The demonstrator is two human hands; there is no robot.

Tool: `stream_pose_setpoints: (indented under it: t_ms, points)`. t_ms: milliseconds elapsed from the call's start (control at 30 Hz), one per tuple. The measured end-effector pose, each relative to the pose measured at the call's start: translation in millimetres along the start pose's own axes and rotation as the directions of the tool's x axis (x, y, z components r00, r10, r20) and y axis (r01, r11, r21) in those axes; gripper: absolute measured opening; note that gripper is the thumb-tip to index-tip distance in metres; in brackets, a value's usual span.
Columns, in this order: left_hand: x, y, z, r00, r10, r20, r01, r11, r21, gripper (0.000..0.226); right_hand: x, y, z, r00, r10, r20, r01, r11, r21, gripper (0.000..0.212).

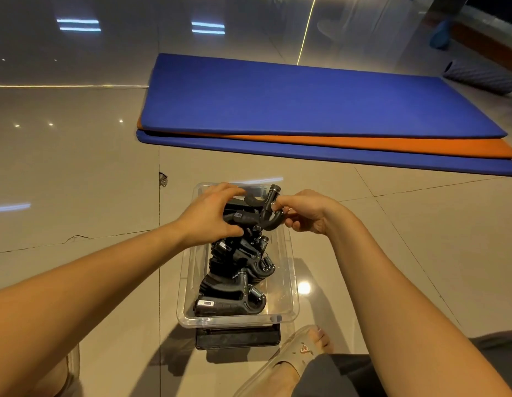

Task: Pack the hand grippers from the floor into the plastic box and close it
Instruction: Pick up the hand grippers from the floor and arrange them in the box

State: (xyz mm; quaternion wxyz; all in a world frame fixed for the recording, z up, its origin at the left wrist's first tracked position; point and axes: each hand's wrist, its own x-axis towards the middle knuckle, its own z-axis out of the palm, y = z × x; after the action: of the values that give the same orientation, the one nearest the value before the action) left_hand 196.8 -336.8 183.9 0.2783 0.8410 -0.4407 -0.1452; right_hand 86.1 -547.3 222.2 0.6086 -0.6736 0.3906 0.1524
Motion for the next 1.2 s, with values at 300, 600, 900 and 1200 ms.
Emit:
stream_pose_setpoints:
  t_ms: [300, 600, 900, 1200]
  points:
    - [8.9, -18.5, 21.9, 0.978, 0.138, 0.158, -0.171, 0.962, 0.213, 0.082, 13.1, 31.8, -15.0, 0.965, 0.087, 0.249, -0.114, 0.989, 0.093, 0.013]
    - [13.1, -34.5, 49.3, 0.948, 0.16, 0.275, -0.258, 0.893, 0.37, 0.07, 31.0, 64.2, -7.1, 0.982, -0.099, -0.161, 0.06, 0.971, -0.23, 0.017]
    - [22.0, -42.5, 73.2, 0.933, 0.122, 0.339, -0.281, 0.834, 0.475, 0.074, 37.5, 69.3, -7.0, 0.982, -0.094, -0.164, 0.047, 0.961, -0.273, 0.035]
    - [9.8, -34.5, 70.3, 0.95, 0.118, 0.288, -0.252, 0.835, 0.489, 0.077, 40.9, 85.2, 2.4, 0.952, -0.121, -0.282, 0.043, 0.963, -0.267, 0.034]
